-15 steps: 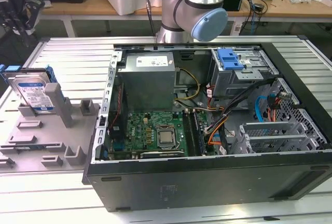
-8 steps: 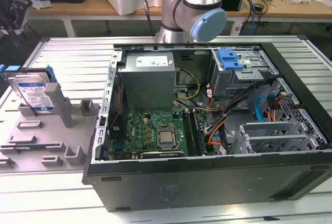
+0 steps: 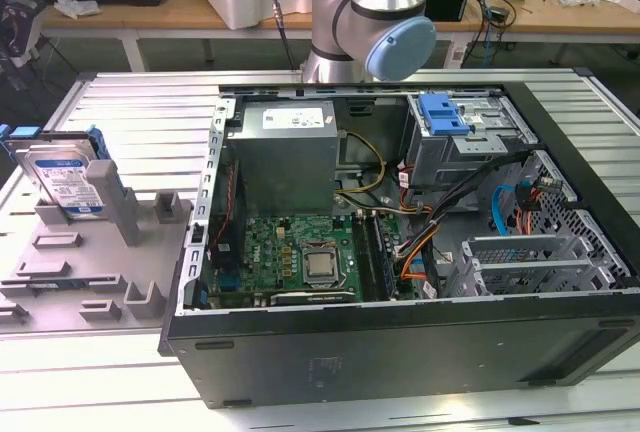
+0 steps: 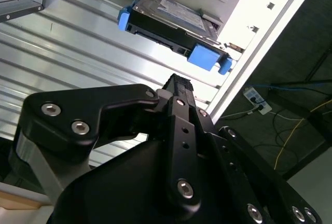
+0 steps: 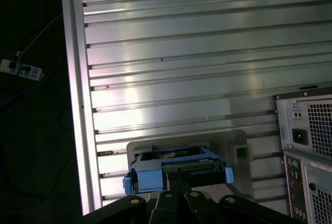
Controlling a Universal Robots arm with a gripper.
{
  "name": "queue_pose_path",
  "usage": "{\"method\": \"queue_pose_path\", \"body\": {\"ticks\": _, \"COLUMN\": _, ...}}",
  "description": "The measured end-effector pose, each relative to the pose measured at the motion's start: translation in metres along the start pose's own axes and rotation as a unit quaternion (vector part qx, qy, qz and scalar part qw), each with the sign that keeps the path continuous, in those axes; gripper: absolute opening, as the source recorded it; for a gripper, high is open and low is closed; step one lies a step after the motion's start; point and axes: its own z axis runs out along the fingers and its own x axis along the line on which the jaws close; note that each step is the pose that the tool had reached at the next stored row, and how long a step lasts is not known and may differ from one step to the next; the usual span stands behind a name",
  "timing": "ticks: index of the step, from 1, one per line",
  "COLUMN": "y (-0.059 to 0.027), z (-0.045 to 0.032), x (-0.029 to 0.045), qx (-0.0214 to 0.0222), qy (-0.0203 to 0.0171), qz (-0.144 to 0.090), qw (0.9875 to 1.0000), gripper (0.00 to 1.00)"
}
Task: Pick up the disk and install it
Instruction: 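Reach for the disk, then pick up the disk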
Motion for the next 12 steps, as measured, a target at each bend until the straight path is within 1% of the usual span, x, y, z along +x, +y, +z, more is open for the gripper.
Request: {"method": "queue_pose_path", "body": {"ticks": 12, "y": -0.0001, "z": 0.0, "x": 0.0011, "qx": 0.0, "qy": 0.0, "qz": 0.0, "qw": 1.0, "gripper": 0.11}}
